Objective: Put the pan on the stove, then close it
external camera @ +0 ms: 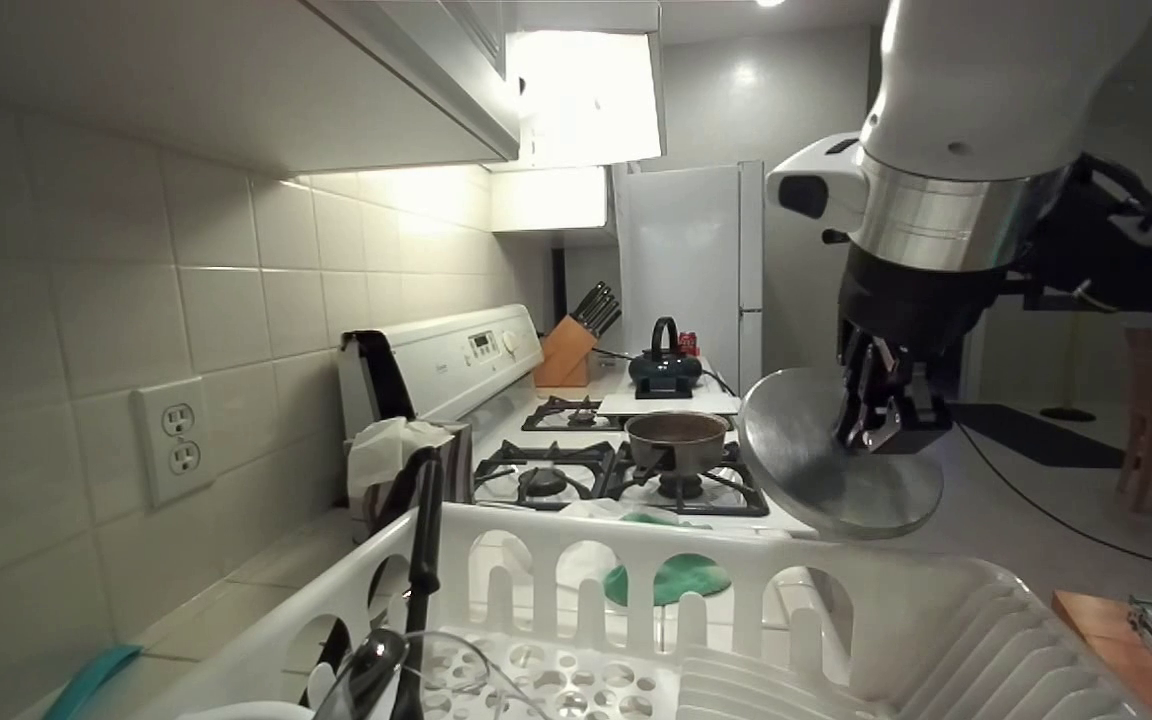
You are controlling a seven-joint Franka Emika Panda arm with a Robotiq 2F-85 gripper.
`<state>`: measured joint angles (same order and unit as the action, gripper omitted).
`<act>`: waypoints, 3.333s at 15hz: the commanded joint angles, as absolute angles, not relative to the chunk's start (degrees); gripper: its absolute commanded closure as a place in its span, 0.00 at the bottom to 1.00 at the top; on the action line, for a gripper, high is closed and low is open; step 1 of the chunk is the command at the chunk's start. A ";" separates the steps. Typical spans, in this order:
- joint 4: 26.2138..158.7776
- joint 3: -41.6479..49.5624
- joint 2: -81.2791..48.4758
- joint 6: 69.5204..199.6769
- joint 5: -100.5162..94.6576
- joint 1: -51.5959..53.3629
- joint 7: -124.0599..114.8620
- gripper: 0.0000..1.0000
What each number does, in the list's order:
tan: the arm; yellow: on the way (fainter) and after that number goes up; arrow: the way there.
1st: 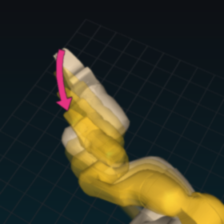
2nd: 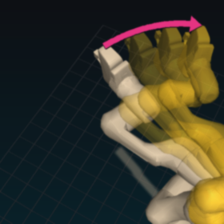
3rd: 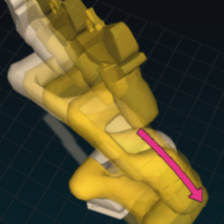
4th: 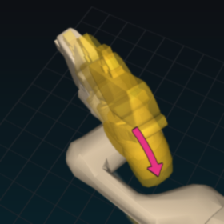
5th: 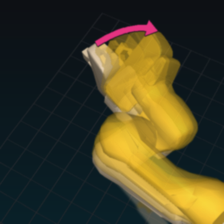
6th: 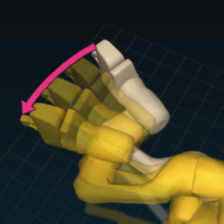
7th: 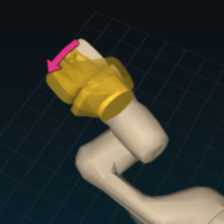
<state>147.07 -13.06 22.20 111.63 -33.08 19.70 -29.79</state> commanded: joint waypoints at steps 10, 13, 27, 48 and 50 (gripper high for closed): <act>156.11 -11.04 34.33 120.96 -30.10 14.29 -29.17 0.94; 153.42 -8.45 34.04 121.10 -28.83 6.53 -29.13 0.94; 135.13 7.81 20.24 121.42 -9.24 -12.65 -24.76 0.94; 110.94 13.36 -3.39 113.99 2.64 -14.81 -23.60 0.94; 106.16 13.52 -7.12 111.51 4.62 -14.85 -23.50 0.94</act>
<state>114.98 13.08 -0.79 116.40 0.68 -15.17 -24.69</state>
